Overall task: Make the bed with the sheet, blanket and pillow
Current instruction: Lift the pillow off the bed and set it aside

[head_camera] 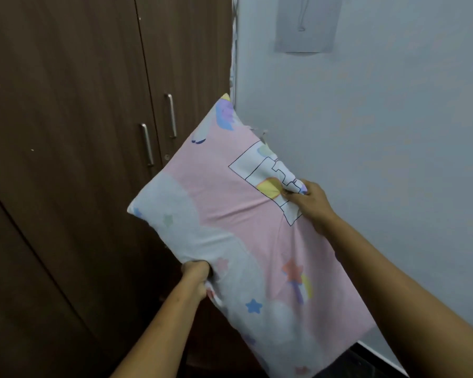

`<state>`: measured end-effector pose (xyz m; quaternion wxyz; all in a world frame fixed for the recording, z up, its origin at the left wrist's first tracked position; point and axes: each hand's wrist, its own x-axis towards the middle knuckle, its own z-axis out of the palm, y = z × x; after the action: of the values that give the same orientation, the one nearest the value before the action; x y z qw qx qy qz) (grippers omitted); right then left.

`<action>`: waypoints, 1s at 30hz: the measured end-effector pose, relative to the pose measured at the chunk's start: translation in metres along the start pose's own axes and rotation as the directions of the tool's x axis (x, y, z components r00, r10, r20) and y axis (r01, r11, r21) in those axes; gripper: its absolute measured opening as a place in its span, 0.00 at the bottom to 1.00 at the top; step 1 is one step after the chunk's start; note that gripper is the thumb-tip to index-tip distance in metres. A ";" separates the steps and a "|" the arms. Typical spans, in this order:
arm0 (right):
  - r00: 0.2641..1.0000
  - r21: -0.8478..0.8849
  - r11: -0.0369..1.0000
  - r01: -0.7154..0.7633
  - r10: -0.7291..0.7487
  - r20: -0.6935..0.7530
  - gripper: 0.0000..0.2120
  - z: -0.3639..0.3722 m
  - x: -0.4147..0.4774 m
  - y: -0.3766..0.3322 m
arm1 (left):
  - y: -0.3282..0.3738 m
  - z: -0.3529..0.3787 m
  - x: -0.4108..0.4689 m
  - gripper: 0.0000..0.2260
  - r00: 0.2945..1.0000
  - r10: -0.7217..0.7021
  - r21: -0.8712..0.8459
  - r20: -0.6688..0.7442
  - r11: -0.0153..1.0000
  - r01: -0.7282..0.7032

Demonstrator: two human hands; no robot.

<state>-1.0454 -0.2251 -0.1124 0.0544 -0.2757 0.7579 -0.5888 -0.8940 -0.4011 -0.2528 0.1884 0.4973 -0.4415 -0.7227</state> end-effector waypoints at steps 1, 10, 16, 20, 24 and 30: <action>0.999 -0.041 0.999 0.023 -0.022 0.031 0.05 0.004 0.011 0.002 | -0.002 0.002 0.006 0.18 0.999 -0.037 0.008 0.008 0.999 0.037; 0.924 -0.174 0.980 0.101 -0.028 0.381 0.01 0.043 0.101 0.054 | -0.010 0.027 0.027 0.01 0.968 -0.236 0.045 0.079 0.971 0.233; 0.794 -0.157 0.985 0.074 0.037 0.607 0.06 0.077 0.142 0.081 | 0.007 0.047 0.054 0.19 0.999 -0.037 0.067 -0.025 0.997 0.039; 0.687 -0.187 0.979 0.080 0.082 0.722 0.05 0.107 0.166 0.085 | 0.034 0.048 0.064 0.27 0.928 0.341 0.310 -0.151 0.908 -0.283; 0.586 -0.188 0.982 0.036 0.131 0.800 0.06 0.124 0.199 0.074 | 0.067 0.050 0.087 0.27 0.710 0.704 0.614 -0.036 0.576 -0.540; 0.534 -0.256 0.967 -0.001 0.217 0.817 0.01 0.151 0.257 0.067 | 0.126 0.063 0.147 0.30 0.632 0.731 0.828 0.257 0.170 -0.535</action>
<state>-1.2236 -0.4692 -0.1573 0.4158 -0.4797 0.7160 -0.2905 -1.0343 -0.5455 -0.2227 0.2448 0.3578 -0.8780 -0.2030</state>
